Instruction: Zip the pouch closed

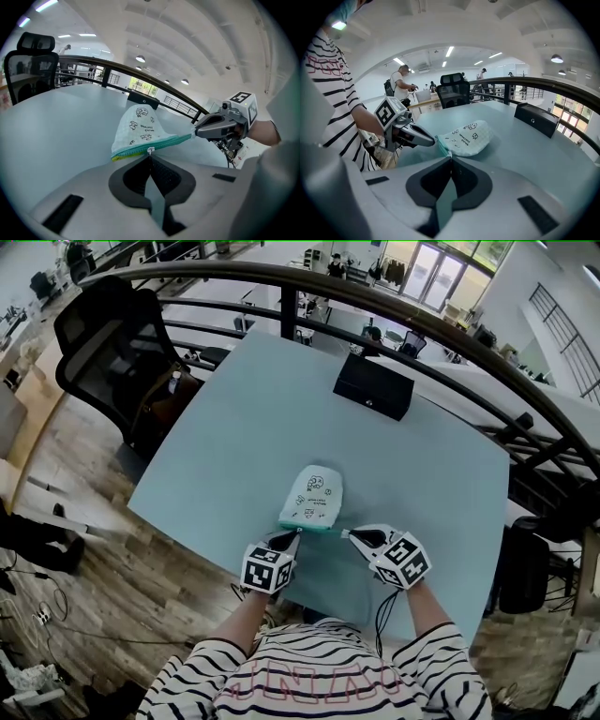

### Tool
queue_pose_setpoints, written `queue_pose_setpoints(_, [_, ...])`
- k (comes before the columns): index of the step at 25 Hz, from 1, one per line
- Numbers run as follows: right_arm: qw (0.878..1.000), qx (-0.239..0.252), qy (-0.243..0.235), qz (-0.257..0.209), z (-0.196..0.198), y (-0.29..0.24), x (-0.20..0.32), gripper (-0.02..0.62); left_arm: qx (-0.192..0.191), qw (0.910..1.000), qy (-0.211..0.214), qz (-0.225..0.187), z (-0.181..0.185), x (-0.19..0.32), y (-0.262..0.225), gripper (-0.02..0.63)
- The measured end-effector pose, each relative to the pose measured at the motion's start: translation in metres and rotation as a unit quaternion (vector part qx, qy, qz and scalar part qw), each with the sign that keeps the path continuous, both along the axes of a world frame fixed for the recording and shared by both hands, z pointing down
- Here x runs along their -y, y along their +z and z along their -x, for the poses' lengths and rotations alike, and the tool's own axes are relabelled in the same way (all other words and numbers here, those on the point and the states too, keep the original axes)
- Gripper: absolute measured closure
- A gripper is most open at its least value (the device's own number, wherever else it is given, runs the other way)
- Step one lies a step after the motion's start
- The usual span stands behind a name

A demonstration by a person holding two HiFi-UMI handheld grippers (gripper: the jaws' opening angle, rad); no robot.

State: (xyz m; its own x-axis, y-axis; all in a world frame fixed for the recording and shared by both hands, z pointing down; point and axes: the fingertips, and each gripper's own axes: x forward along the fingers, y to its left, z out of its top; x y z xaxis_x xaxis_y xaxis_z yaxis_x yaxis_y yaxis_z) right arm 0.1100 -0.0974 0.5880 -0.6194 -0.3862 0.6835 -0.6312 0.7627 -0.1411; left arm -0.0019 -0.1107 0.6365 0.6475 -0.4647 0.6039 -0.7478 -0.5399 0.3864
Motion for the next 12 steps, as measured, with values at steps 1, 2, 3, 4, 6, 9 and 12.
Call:
queue_pose_setpoints(1, [1.0,0.0,0.001,0.0,-0.001,0.0,0.0,0.568,0.002,1.0,-0.007,0.002,0.005,0.001,0.002,0.581])
queue_pose_setpoints(2, [1.0,0.001,0.002,0.0,-0.002,0.001,0.001,0.568,0.003,0.9999,-0.014,0.004,0.01,0.003,0.003,0.581])
queue_pose_setpoints(3, [1.0,0.001,0.003,0.001,-0.003,0.001,0.001,0.568,0.004,0.9998,-0.018,0.005,0.013,0.004,0.003,0.581])
queue_pose_setpoints(4, [1.0,0.001,0.002,0.001,-0.004,0.001,0.001,0.568,0.007,0.9998,-0.019,0.005,0.016,0.005,0.004,0.581])
queue_pose_setpoints(6, [1.0,-0.001,0.003,0.002,-0.005,0.003,0.002,0.568,0.013,0.9997,-0.02,0.004,0.018,0.006,0.005,0.581])
queue_pose_setpoints(9, [1.0,-0.003,0.008,0.002,-0.008,0.005,0.004,0.568,0.018,0.9993,-0.031,0.008,0.025,0.008,0.009,0.581])
queue_pose_setpoints(12, [1.0,-0.003,0.012,0.003,-0.011,0.008,0.005,0.568,0.028,0.999,-0.034,0.006,0.034,0.009,0.012,0.581])
